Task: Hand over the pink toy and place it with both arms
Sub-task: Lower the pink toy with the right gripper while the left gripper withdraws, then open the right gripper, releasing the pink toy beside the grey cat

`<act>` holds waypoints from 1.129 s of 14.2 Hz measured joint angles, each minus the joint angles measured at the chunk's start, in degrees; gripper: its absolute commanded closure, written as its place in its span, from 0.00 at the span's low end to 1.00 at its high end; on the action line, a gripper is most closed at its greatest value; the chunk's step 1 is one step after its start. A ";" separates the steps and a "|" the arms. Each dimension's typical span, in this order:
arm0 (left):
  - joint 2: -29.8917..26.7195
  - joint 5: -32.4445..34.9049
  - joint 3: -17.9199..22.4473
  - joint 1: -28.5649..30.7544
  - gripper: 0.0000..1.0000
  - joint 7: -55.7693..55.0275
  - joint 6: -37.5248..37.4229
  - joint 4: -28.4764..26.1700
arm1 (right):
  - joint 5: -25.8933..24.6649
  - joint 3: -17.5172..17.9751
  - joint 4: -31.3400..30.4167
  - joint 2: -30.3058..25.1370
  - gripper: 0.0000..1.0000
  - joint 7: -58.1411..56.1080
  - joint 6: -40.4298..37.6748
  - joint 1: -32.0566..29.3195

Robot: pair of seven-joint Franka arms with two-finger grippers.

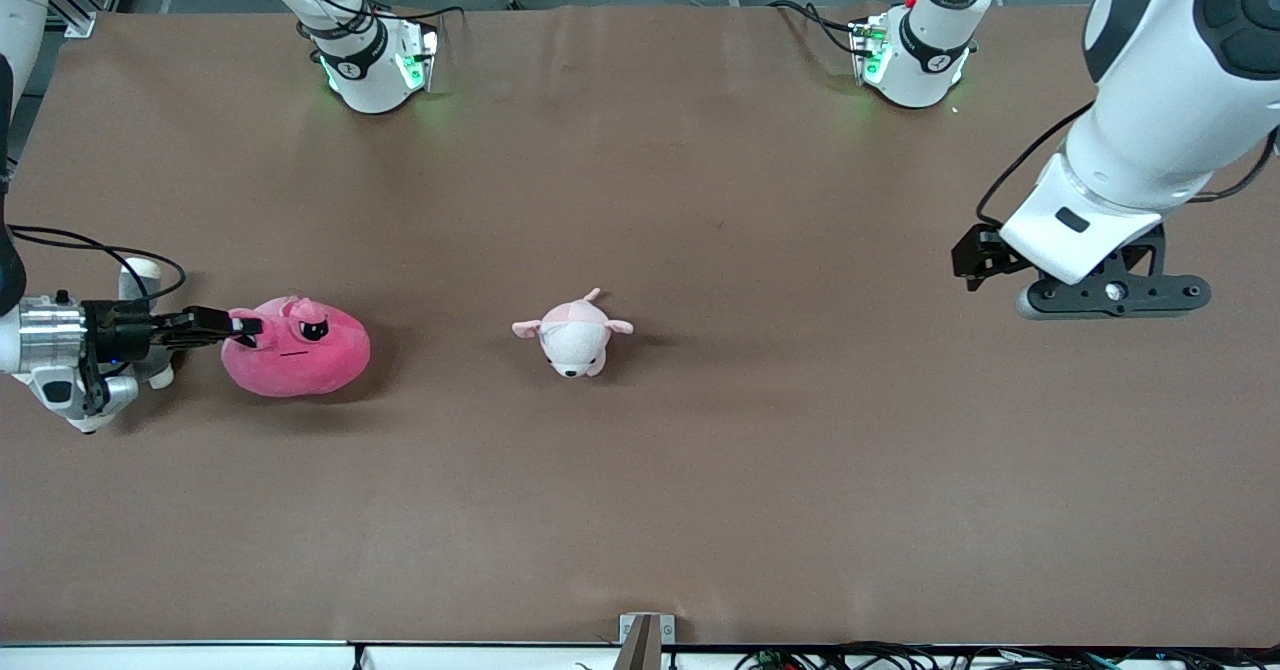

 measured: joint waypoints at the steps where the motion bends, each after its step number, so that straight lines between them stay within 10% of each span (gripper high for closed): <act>1: -0.02 0.00 0.10 1.05 0.00 2.62 0.00 0.00 | 0.87 0.03 0.40 1.25 0.99 -0.62 -1.39 -0.50; 7: -2.62 -0.34 1.11 1.51 0.00 7.02 -0.20 0.08 | 1.82 0.25 2.51 3.78 0.99 -1.78 -3.73 -1.05; 16: -11.55 -9.83 15.24 -6.24 0.00 6.84 -0.13 -9.97 | 1.79 0.24 2.52 5.58 0.98 -4.10 -3.76 -1.13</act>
